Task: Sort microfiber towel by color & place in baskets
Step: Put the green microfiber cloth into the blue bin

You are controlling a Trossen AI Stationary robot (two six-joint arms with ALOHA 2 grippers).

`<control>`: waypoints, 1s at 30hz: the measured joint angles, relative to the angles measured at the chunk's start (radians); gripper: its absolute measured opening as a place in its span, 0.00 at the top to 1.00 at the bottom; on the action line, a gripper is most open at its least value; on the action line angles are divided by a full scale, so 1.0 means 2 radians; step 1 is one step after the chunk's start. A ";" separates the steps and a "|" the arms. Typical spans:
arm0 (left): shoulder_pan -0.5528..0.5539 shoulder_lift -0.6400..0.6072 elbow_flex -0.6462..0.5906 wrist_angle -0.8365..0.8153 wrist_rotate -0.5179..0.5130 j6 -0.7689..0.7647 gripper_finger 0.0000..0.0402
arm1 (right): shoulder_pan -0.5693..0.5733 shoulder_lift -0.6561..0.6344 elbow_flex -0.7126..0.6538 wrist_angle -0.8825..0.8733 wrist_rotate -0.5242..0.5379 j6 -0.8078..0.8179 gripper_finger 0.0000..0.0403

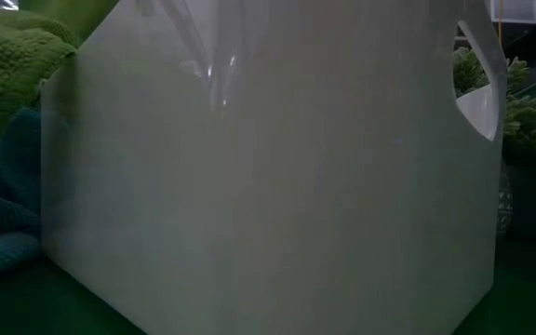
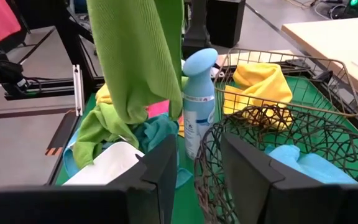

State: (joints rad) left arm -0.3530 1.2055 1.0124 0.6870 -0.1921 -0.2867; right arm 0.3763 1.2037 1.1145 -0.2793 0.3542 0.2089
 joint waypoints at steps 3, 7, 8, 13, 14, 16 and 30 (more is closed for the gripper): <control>0.003 0.016 0.022 -0.026 -0.002 0.029 1.00 | 0.000 0.006 0.000 0.009 0.000 -0.003 0.69; 0.011 0.042 0.057 -0.051 -0.003 0.064 1.00 | 0.000 0.006 0.000 0.037 -0.004 -0.017 0.68; 0.013 0.049 0.067 -0.057 -0.001 0.071 1.00 | 0.000 0.006 0.000 0.044 -0.004 -0.025 0.67; 0.022 0.075 0.118 -0.113 0.000 0.096 1.00 | 0.001 0.006 0.000 0.078 -0.004 -0.034 0.56; 0.023 0.081 0.129 -0.126 0.000 0.102 1.00 | 0.000 0.006 0.000 0.082 -0.004 -0.037 0.53; 0.025 0.094 0.151 -0.144 0.000 0.115 1.00 | -0.003 0.006 0.000 0.089 -0.004 -0.043 0.46; 0.051 0.156 0.211 -0.180 0.000 0.162 1.00 | -0.002 0.006 0.000 0.119 -0.099 -0.044 0.28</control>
State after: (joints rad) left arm -0.2515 1.5173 1.4345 0.3273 -0.1921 0.0377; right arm 0.3721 1.2156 1.1141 -0.0423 0.1566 0.1215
